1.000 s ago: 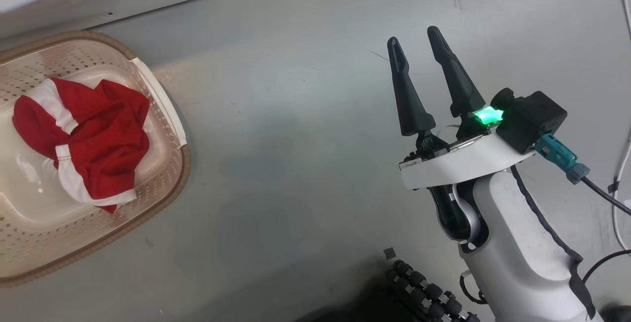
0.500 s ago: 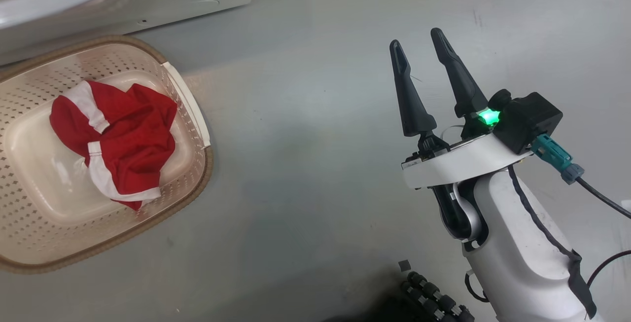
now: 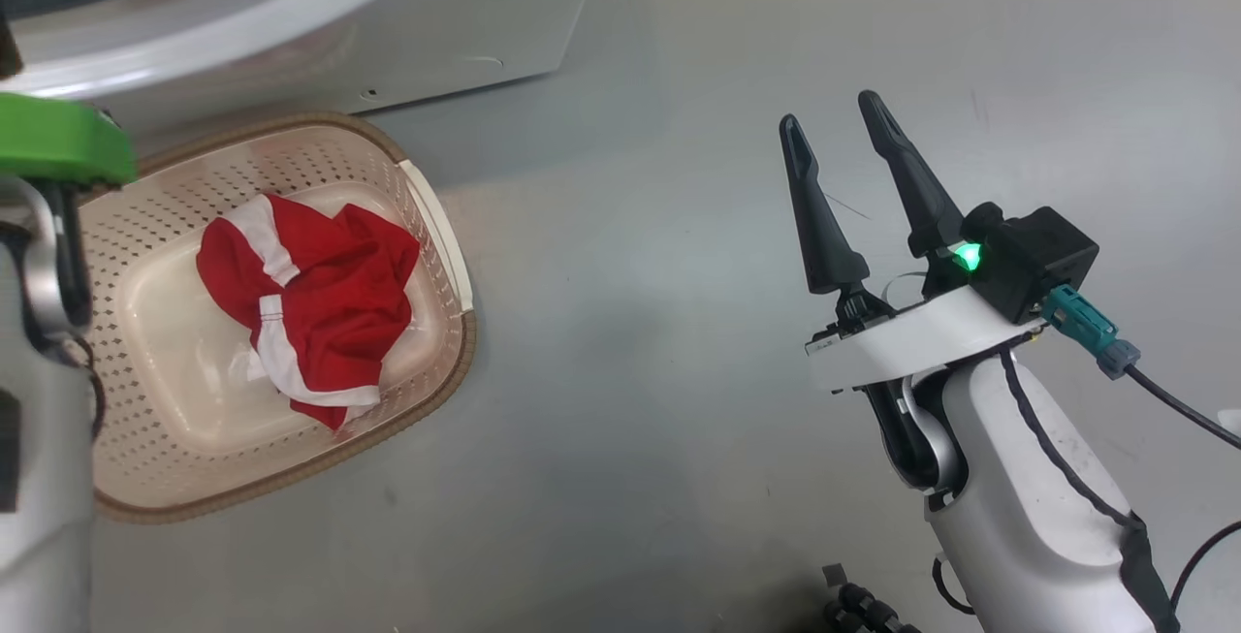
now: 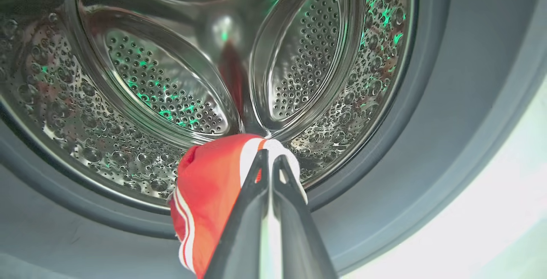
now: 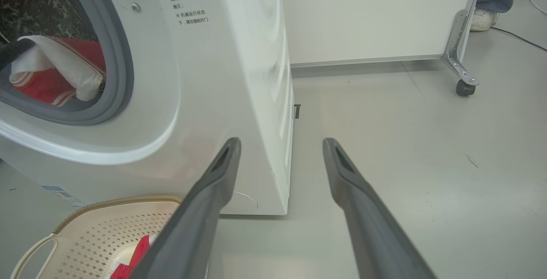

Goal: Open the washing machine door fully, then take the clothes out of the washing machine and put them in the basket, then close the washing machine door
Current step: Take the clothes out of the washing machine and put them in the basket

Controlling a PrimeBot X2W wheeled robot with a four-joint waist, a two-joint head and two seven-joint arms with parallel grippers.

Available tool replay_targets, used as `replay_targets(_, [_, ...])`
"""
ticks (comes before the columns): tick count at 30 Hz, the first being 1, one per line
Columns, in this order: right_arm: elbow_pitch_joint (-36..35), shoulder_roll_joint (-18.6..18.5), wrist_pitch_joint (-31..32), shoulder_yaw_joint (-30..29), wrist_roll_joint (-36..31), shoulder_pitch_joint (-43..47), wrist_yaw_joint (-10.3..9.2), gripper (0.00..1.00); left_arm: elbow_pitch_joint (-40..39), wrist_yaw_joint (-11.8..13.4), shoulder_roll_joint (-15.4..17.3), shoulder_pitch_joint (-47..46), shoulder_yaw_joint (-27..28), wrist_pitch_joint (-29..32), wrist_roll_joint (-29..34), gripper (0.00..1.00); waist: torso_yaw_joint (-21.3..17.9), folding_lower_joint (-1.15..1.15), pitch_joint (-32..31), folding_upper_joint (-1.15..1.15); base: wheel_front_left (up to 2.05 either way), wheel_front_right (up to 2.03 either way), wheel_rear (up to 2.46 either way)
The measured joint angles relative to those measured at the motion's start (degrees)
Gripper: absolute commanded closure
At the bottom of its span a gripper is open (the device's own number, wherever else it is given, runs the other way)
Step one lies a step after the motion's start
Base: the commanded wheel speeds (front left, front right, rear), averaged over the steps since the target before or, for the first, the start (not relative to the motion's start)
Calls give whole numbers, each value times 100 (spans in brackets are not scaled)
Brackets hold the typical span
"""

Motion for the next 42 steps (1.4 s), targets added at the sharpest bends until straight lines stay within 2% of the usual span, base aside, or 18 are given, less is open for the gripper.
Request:
replay_targets(9, [177,-37,0,-165,-290,305,7,0,-265,40,-452,755,-97,-552,0,100,272,0,-495,0,0,0,0])
replay_targets(18, [291,-96,0,-286,-379,576,9,0,-732,42,-804,1061,-229,-681,-30,100,511,0,-1041,0,0,0,0])
replay_targets(28, [406,-80,0,-260,-468,826,56,0,-1180,42,-838,1284,-250,-732,-8,100,694,0,-1636,0,0,0,0])
replay_targets(42, [476,-71,0,-335,-468,1240,57,0,-1884,42,-903,1550,-275,-762,-15,100,728,0,-2326,0,0,0,0])
